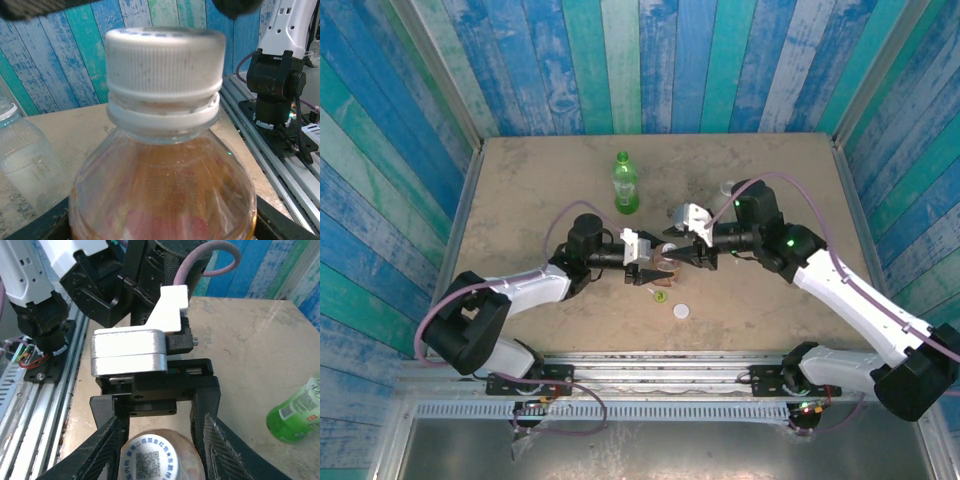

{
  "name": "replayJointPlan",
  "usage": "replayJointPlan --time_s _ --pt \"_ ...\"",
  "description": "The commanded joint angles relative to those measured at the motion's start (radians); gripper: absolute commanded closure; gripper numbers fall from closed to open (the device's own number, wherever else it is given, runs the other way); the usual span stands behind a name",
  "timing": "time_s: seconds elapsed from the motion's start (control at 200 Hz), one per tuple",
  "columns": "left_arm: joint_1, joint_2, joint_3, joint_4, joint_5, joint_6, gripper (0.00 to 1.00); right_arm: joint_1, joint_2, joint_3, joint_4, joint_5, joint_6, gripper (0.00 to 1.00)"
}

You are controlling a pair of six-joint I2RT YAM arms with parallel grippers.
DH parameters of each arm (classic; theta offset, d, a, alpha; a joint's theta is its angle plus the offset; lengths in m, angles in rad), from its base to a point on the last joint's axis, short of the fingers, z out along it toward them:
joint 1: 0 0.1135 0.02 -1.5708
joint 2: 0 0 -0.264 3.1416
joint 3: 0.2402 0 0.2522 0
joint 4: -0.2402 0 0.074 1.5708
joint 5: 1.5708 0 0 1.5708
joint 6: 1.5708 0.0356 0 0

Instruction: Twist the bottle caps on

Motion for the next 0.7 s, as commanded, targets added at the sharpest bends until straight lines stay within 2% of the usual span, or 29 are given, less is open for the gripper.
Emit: replayJointPlan --time_s 0.0,0.165,0.35,0.456,0.516,0.586,0.696 --pt "-0.001 -0.042 0.025 0.016 0.023 -0.005 0.43 -0.004 0.023 0.024 -0.051 -0.06 -0.025 0.55" --pt "-0.001 -0.035 0.028 0.021 0.016 -0.011 0.43 -0.004 0.041 0.029 -0.061 -0.081 -0.032 0.59" --pt "-0.001 -0.035 0.025 0.024 0.006 -0.013 0.43 -0.004 0.044 0.035 -0.068 -0.085 -0.027 0.76" --pt "-0.001 -0.034 0.012 0.076 -0.08 -0.042 0.43 -0.005 0.053 0.04 -0.062 -0.062 0.007 0.82" --pt "-0.001 -0.027 0.002 0.145 -0.176 -0.082 0.42 -0.004 0.058 0.027 0.001 0.023 0.111 0.94" --pt "-0.004 -0.009 0.003 0.228 -0.3 -0.136 0.42 0.009 0.059 -0.001 0.092 0.152 0.221 0.95" --pt "-0.045 0.03 0.009 0.333 -0.53 -0.159 0.43 0.085 0.063 -0.063 0.264 0.456 0.346 0.98"
